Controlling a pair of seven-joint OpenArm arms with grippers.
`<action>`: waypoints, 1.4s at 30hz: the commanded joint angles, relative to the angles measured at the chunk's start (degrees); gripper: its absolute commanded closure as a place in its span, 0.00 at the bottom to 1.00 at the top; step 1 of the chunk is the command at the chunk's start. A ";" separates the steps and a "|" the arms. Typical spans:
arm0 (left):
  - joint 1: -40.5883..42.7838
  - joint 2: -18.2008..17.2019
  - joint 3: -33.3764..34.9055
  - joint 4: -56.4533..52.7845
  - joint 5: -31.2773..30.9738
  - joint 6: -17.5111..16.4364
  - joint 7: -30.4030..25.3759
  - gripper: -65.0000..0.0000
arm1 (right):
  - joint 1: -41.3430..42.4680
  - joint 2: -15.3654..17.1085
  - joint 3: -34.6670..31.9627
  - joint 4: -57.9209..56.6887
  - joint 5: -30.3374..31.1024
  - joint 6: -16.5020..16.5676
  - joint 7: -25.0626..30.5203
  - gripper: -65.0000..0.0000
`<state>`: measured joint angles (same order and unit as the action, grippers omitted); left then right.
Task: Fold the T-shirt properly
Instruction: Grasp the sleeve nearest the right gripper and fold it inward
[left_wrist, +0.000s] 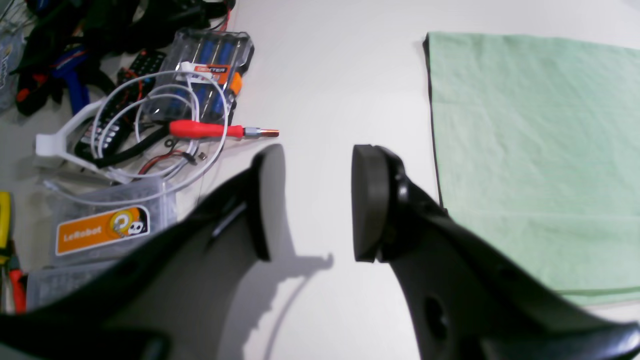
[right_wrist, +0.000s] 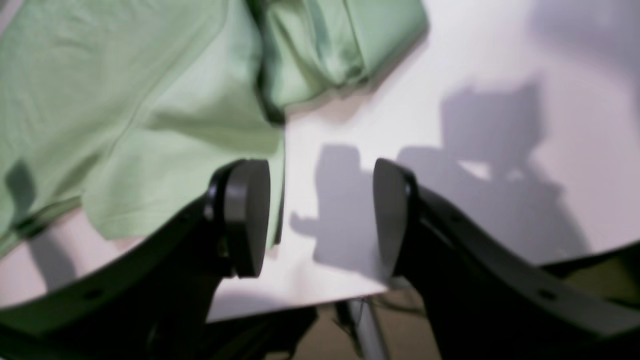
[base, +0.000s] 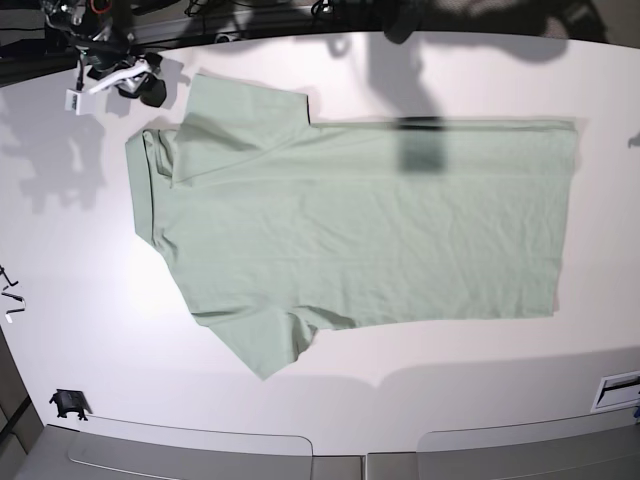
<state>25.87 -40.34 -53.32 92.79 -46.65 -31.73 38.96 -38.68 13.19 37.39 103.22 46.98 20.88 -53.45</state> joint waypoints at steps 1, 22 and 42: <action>-0.15 -1.46 -0.63 0.72 -0.96 0.02 -1.51 0.69 | -0.22 0.59 -0.79 -0.90 1.31 0.35 1.03 0.52; -0.15 -1.46 -0.63 0.72 -0.94 0.02 -1.49 0.69 | -0.22 0.61 -15.54 -6.43 1.25 1.49 2.03 0.94; -0.15 -1.46 -0.63 0.72 -0.96 0.02 -1.73 0.69 | 22.82 0.61 -23.34 -6.34 -7.72 6.16 5.64 1.00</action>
<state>25.87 -40.34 -53.32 92.79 -46.70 -31.73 38.94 -16.19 13.32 13.65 95.94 37.56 26.63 -48.95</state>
